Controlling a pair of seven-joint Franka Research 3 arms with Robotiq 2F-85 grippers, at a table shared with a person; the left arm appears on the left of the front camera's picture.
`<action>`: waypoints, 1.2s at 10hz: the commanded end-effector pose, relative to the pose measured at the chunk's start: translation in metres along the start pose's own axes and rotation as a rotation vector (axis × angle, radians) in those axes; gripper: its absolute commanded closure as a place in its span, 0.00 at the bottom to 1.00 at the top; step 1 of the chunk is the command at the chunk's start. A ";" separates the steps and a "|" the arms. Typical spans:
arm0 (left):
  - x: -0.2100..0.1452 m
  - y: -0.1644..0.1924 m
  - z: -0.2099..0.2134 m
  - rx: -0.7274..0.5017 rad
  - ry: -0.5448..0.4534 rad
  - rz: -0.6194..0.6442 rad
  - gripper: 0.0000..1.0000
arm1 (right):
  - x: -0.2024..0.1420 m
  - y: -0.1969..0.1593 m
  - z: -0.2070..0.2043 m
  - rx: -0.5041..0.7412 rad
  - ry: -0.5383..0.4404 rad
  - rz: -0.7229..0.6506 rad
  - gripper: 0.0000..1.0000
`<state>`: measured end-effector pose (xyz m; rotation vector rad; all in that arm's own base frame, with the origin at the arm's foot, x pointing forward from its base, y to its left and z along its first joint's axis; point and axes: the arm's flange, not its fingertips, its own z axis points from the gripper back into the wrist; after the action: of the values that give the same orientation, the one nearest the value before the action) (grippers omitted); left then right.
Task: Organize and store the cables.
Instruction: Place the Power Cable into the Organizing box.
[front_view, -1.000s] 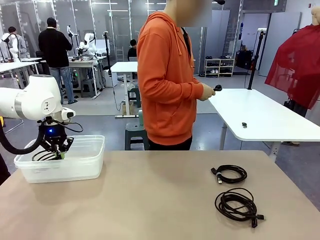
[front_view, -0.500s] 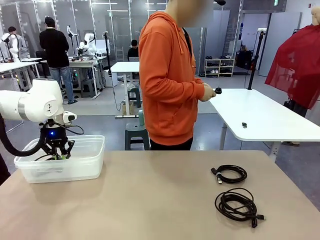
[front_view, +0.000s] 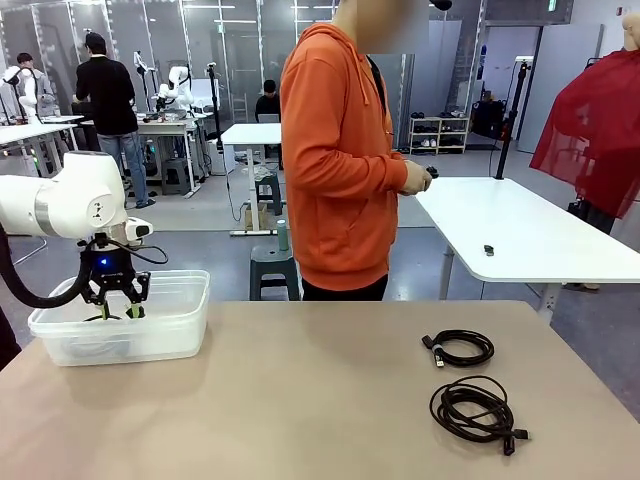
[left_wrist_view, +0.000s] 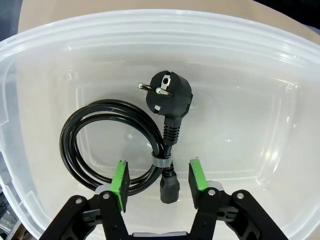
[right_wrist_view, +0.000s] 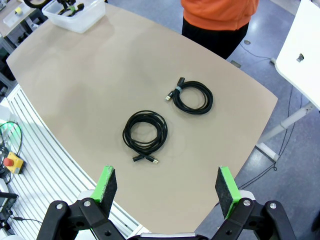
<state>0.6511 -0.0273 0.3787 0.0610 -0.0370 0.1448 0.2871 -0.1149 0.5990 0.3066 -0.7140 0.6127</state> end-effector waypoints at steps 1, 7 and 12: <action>-0.007 0.001 0.005 -0.032 0.018 0.002 0.23 | 0.000 0.001 -0.001 0.002 -0.005 0.003 0.00; -0.005 0.000 0.004 -0.014 0.004 0.006 0.00 | 0.000 0.001 -0.001 0.002 -0.005 0.003 0.00; -0.005 0.000 0.004 -0.014 0.004 0.006 0.00 | 0.000 0.001 -0.001 0.002 -0.005 0.003 0.00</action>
<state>0.6425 -0.0287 0.3819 0.0414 -0.0296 0.1528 0.2871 -0.1149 0.5990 0.3066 -0.7140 0.6127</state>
